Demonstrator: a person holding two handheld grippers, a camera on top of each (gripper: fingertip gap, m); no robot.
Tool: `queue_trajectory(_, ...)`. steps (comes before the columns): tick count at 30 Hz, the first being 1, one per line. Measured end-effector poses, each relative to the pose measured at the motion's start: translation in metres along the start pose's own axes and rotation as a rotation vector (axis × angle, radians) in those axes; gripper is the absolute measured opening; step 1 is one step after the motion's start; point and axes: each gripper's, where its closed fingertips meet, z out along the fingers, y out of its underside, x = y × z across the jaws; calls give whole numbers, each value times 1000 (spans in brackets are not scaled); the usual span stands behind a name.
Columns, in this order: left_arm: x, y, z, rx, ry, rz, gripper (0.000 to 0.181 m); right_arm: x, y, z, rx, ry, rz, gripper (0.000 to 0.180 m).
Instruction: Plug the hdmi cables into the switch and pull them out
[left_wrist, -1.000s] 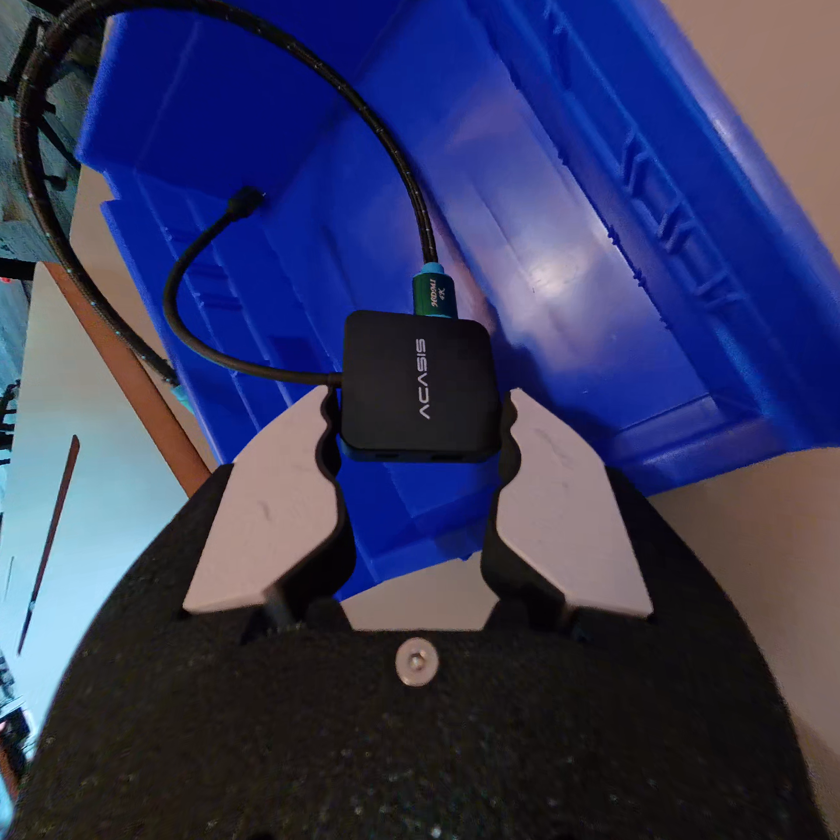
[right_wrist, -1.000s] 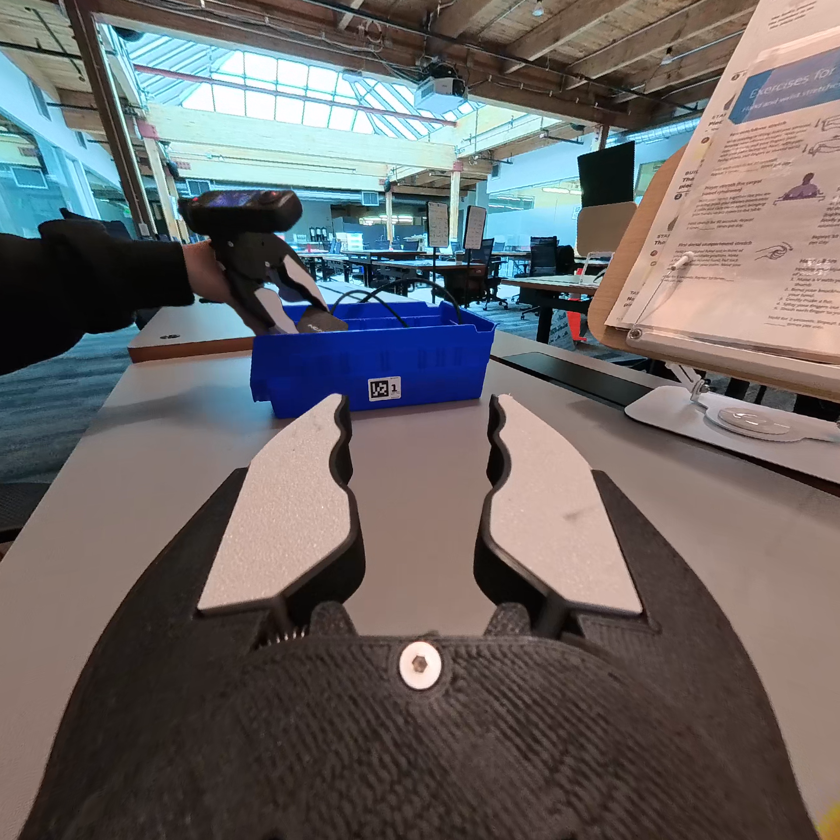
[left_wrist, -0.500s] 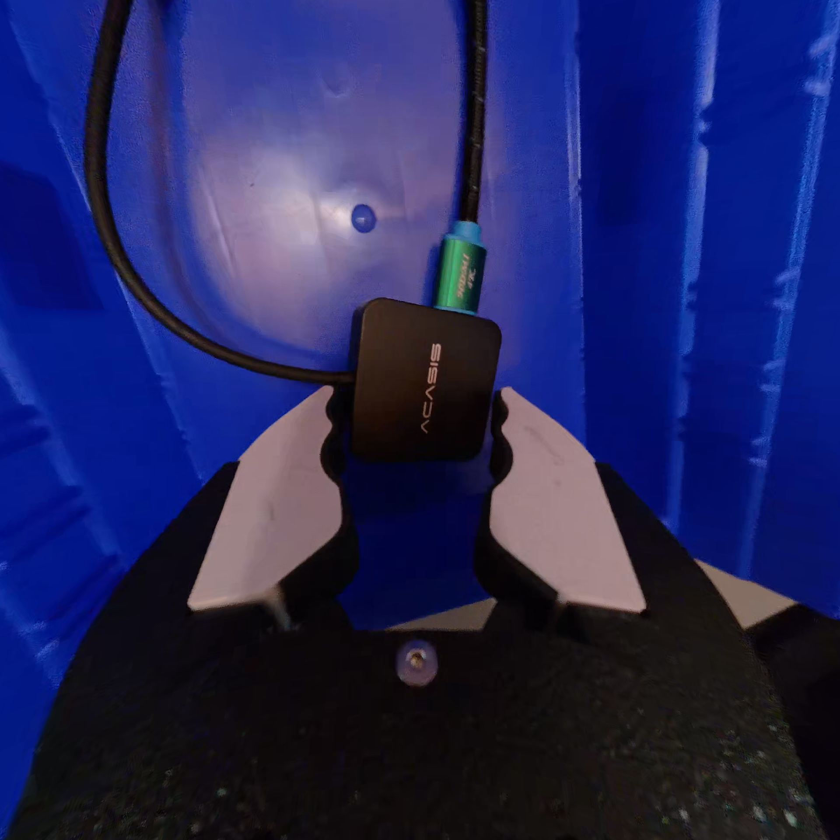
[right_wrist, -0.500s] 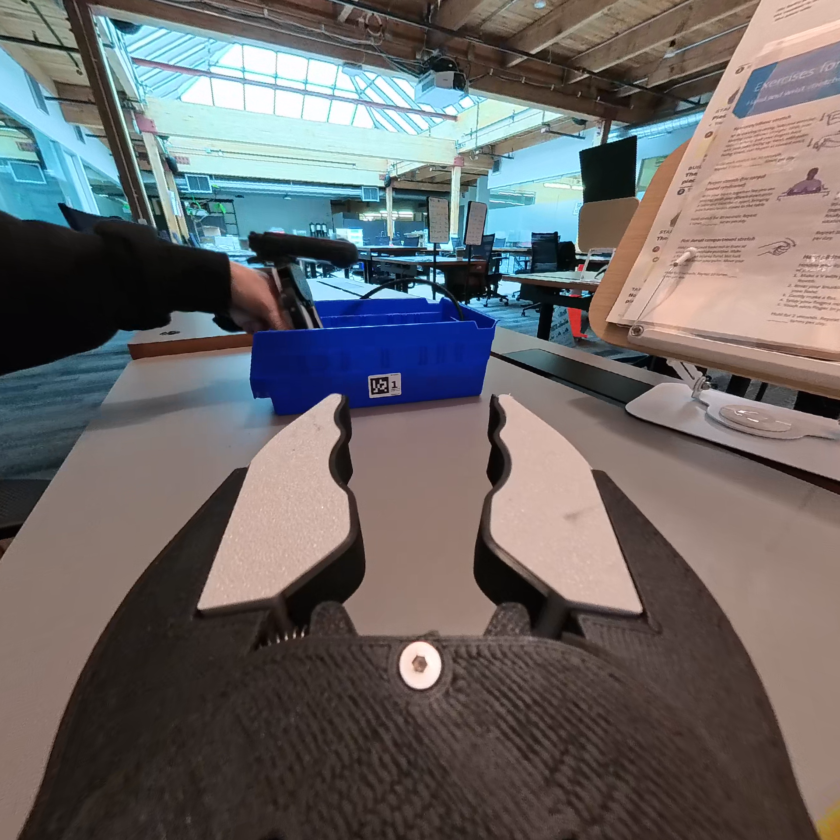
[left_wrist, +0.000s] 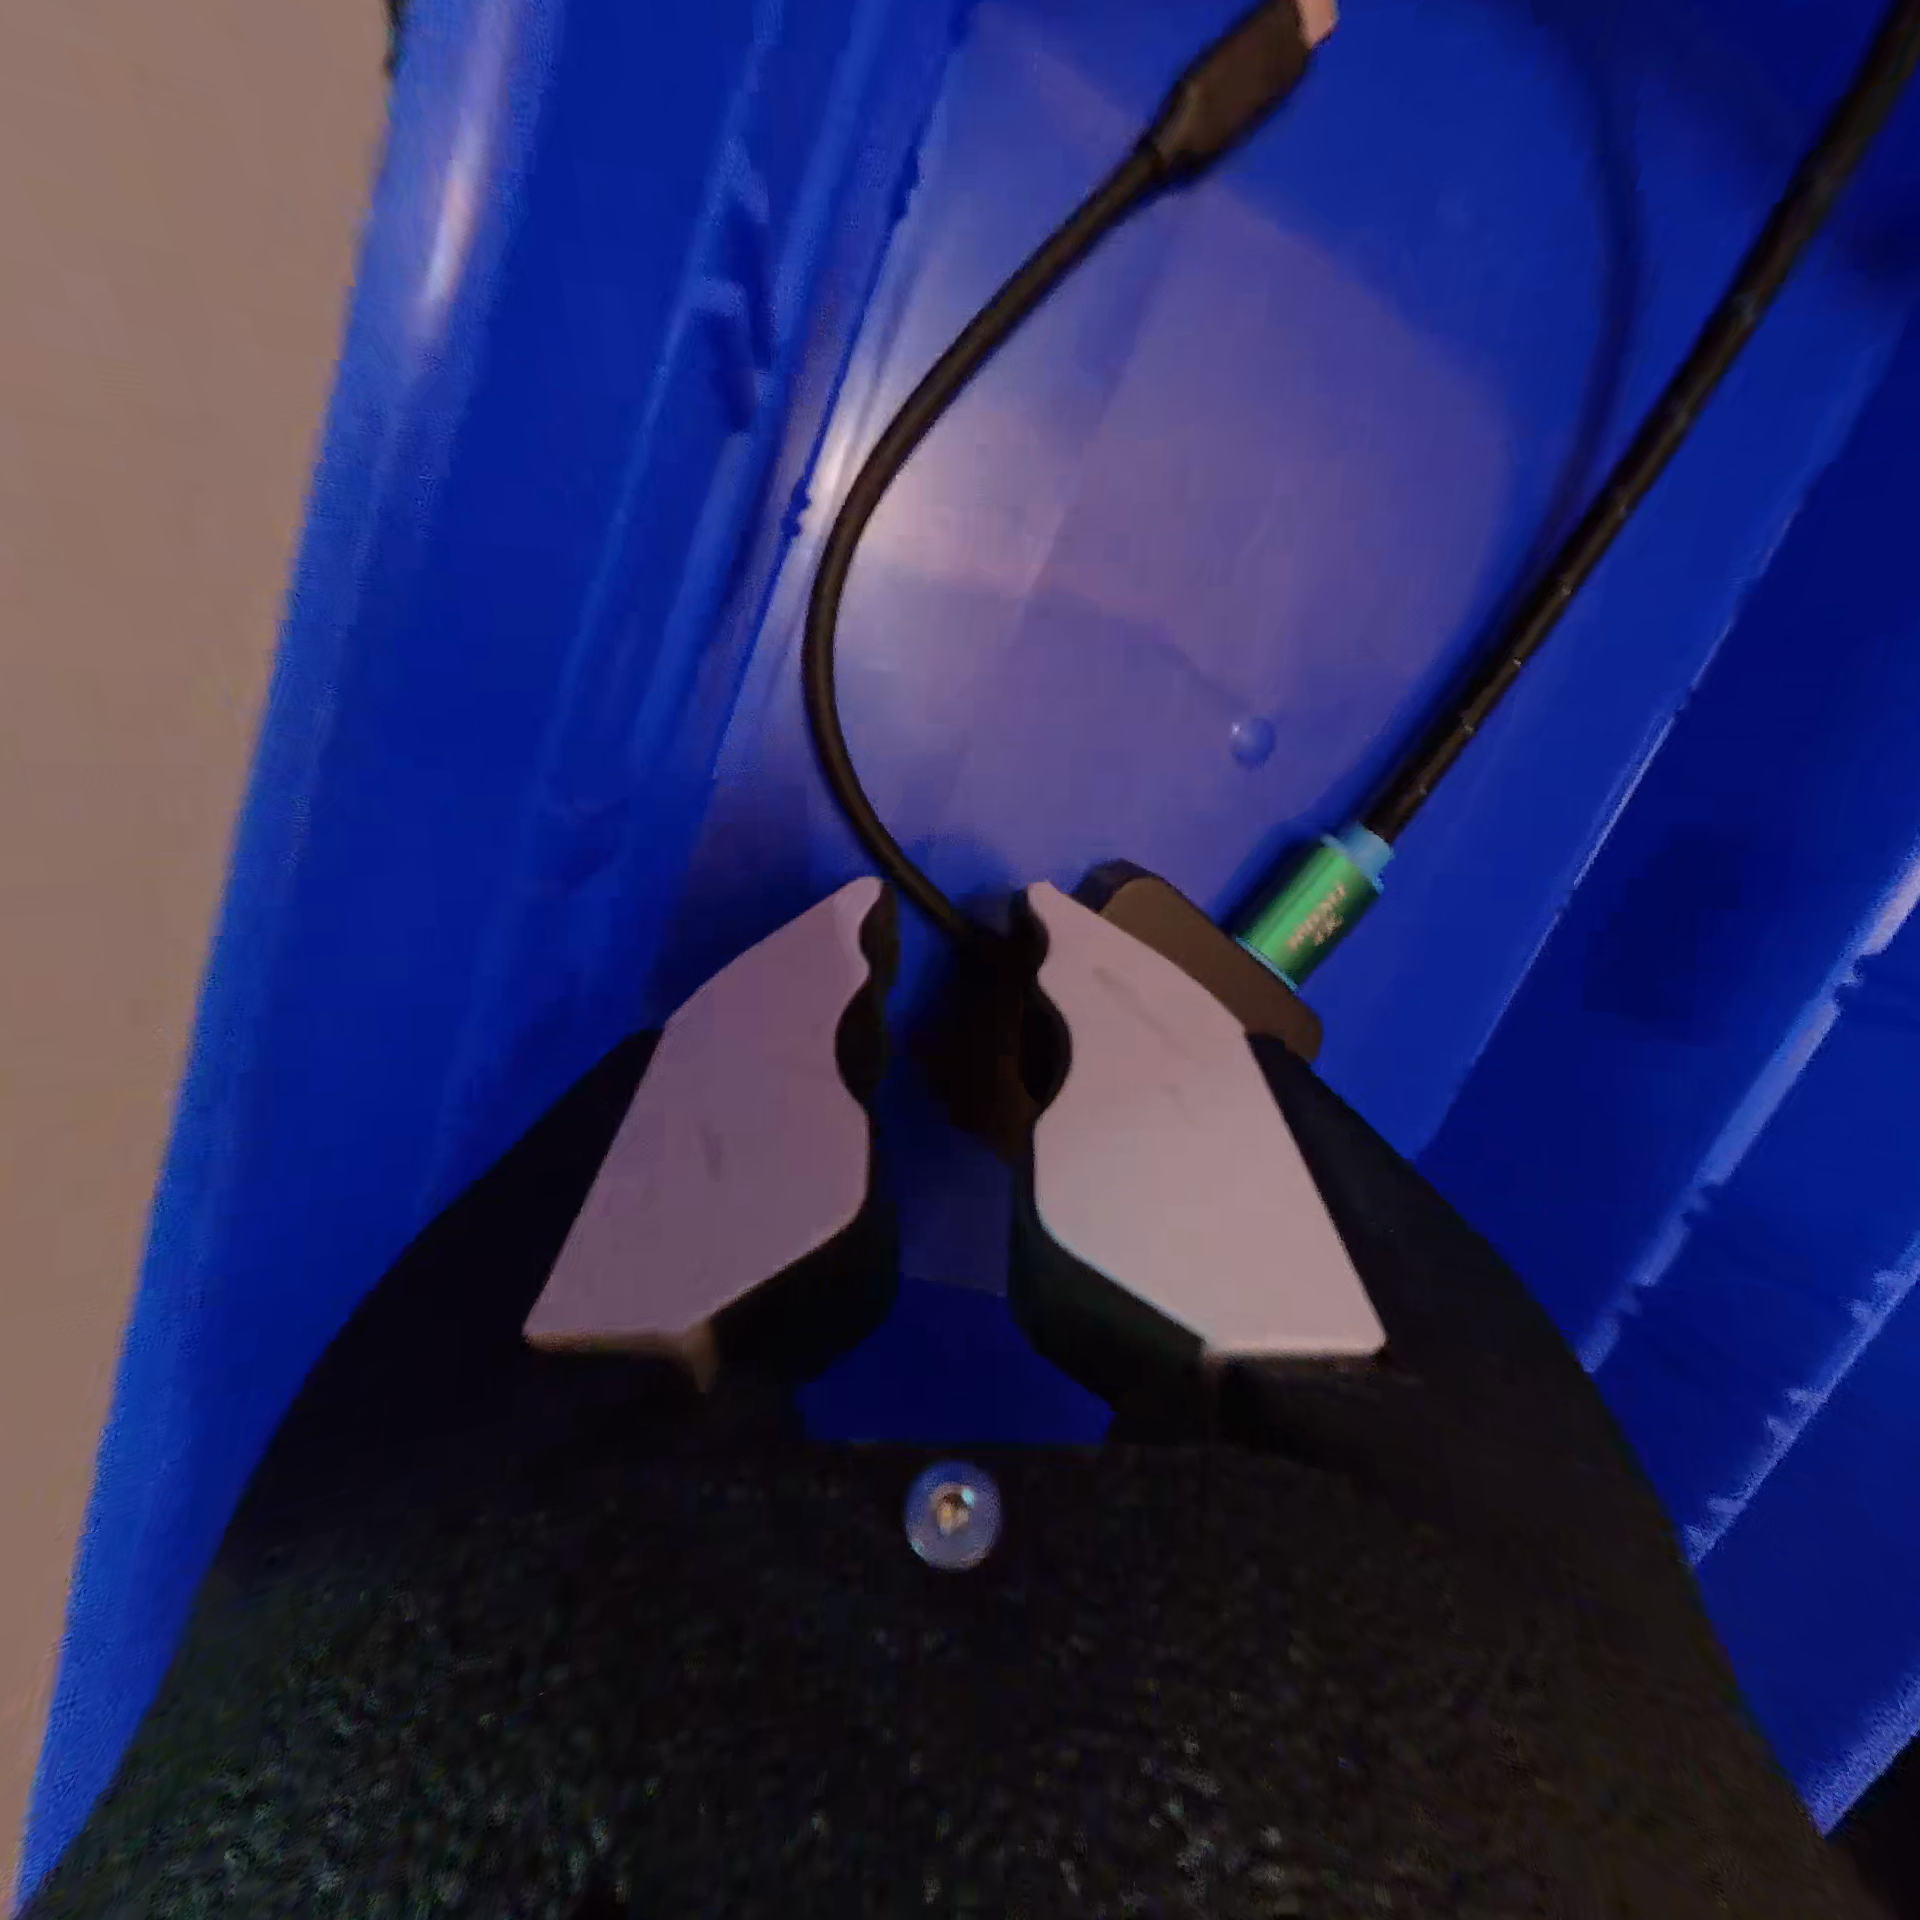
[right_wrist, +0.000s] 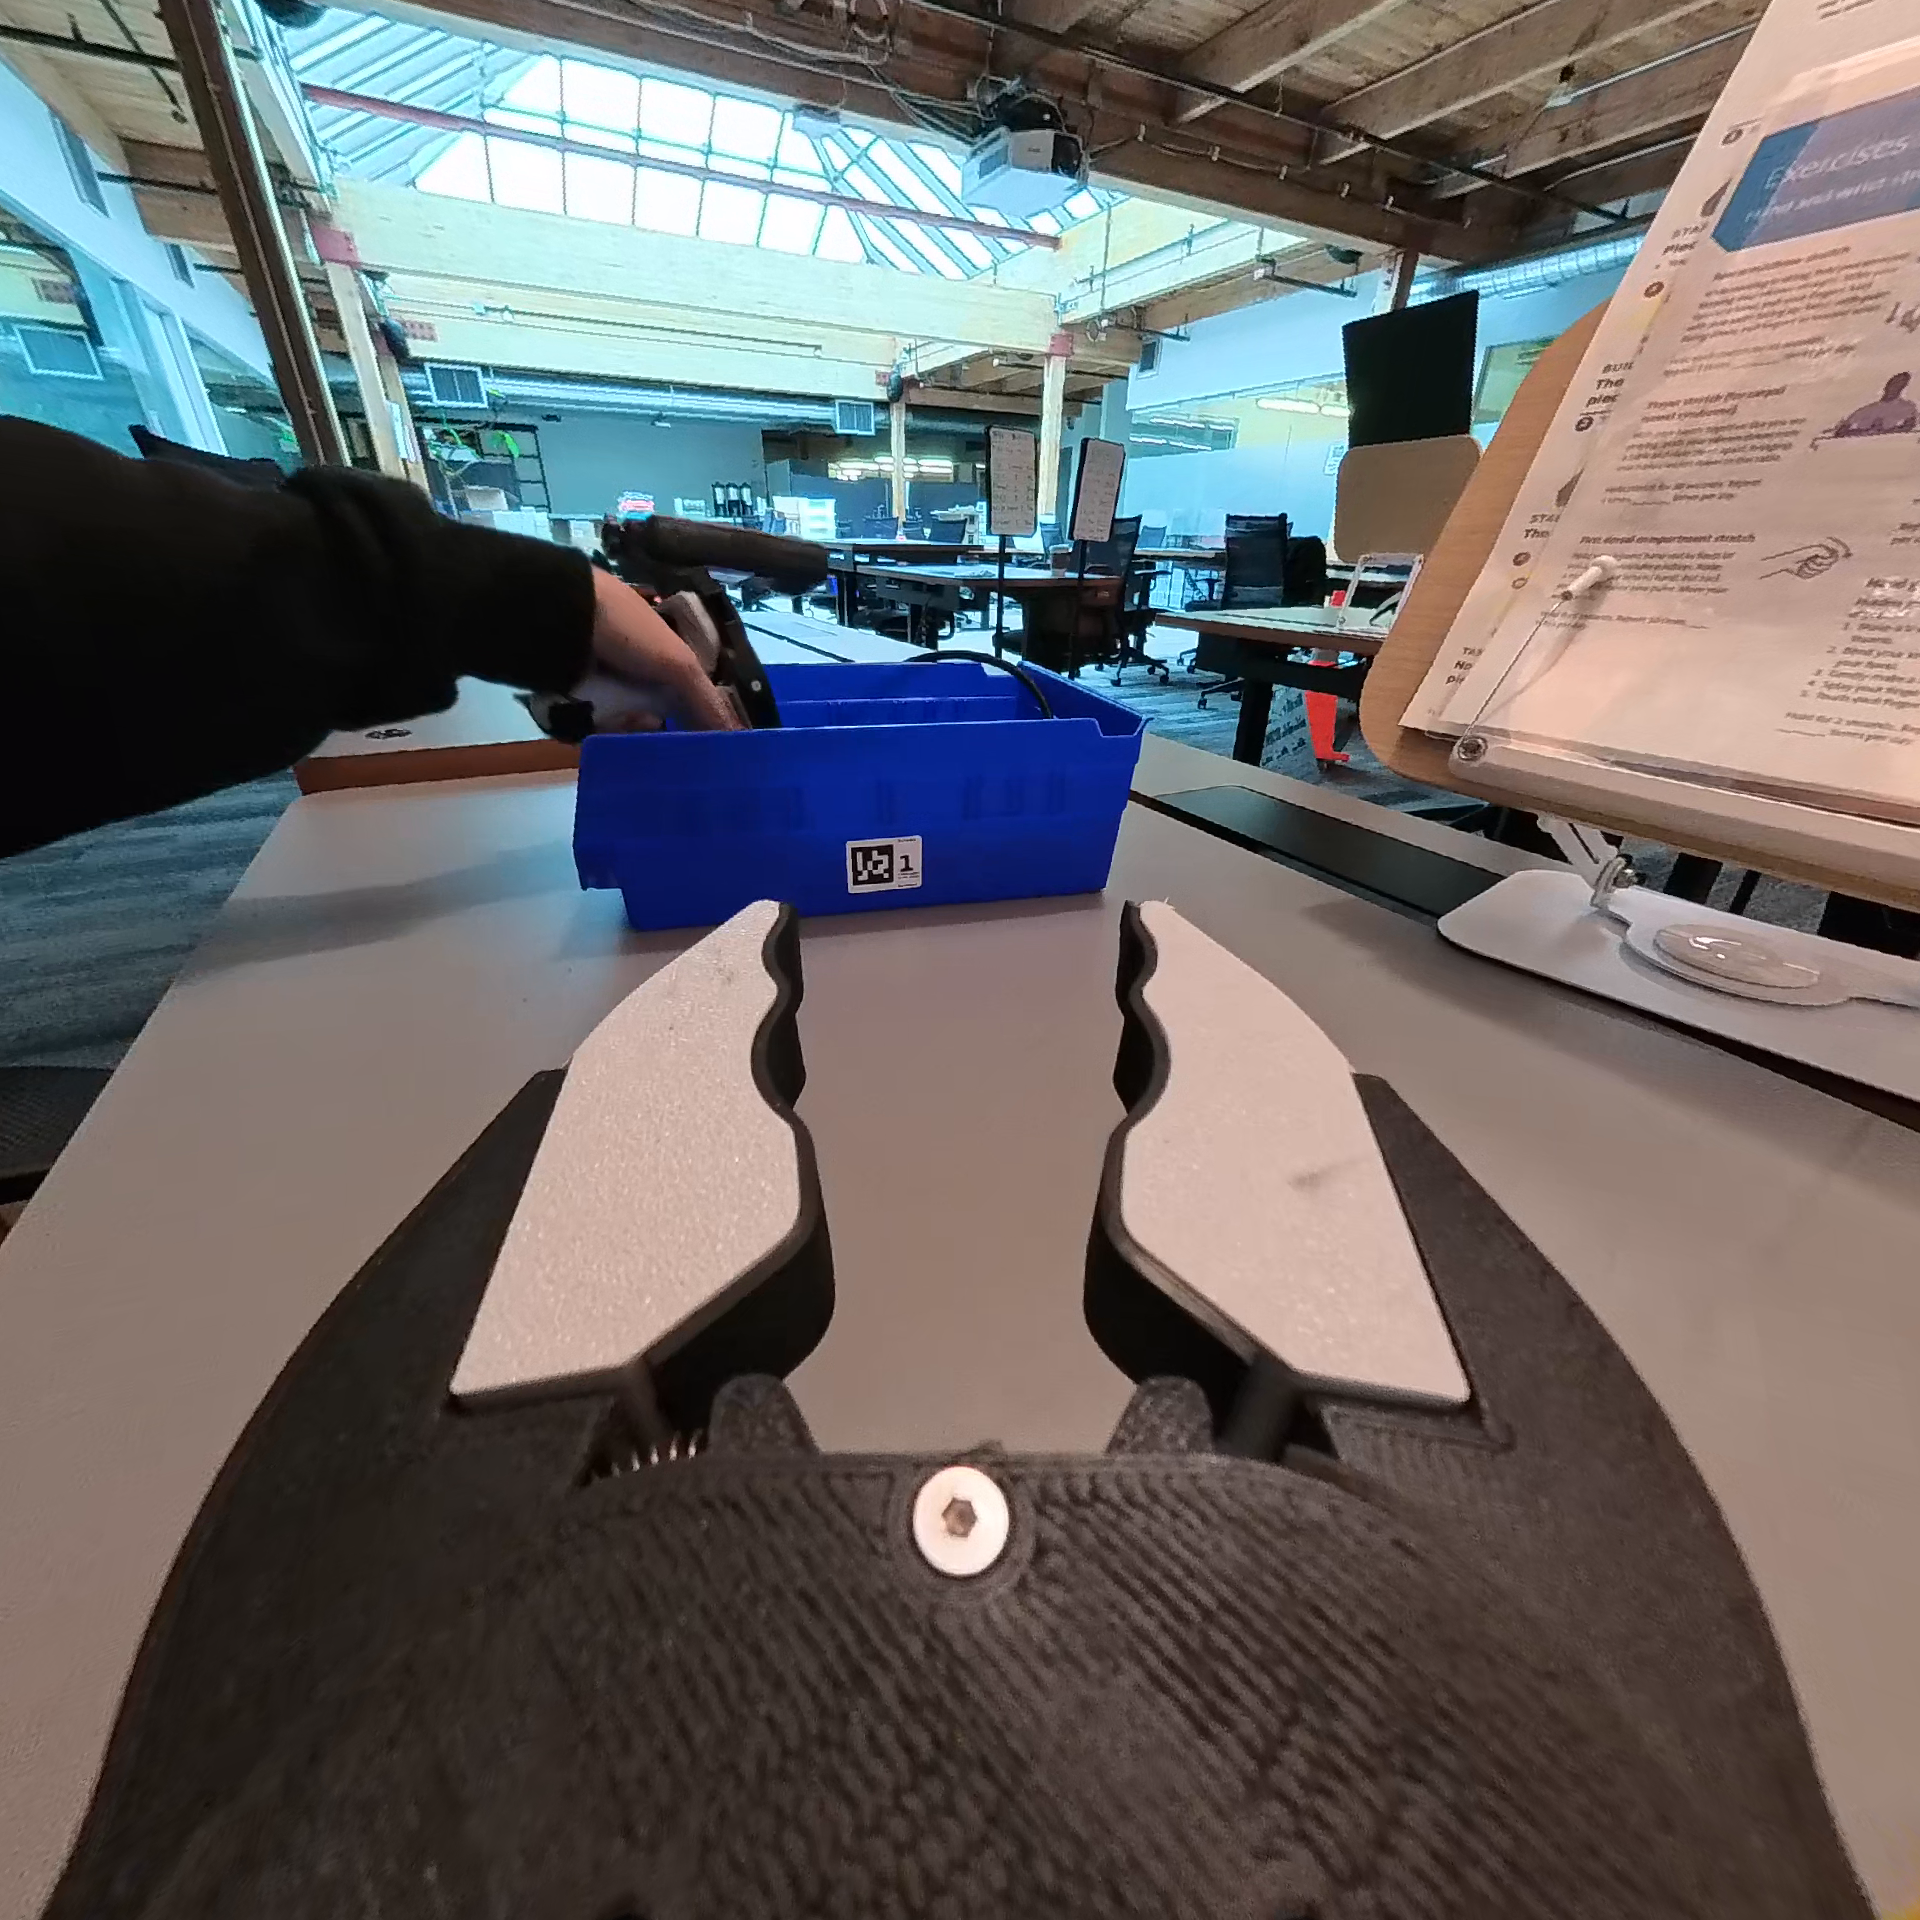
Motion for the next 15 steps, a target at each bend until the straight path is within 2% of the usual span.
queue_trajectory(2,-2,1,4,-8,4,-45,12,0,0,0,1,1,1,58)
queue_trajectory(4,-3,1,4,-8,-7,-53,12,0,-1,0,4,0,2,58)
queue_trajectory(9,4,-5,1,49,22,36,7,-2,1,0,-7,-5,-10,59)
queue_trajectory(12,16,-18,-28,178,45,123,5,0,-1,-1,3,-1,-3,59)
queue_trajectory(15,40,-31,-77,387,118,215,4,0,-8,-2,34,-7,16,58)
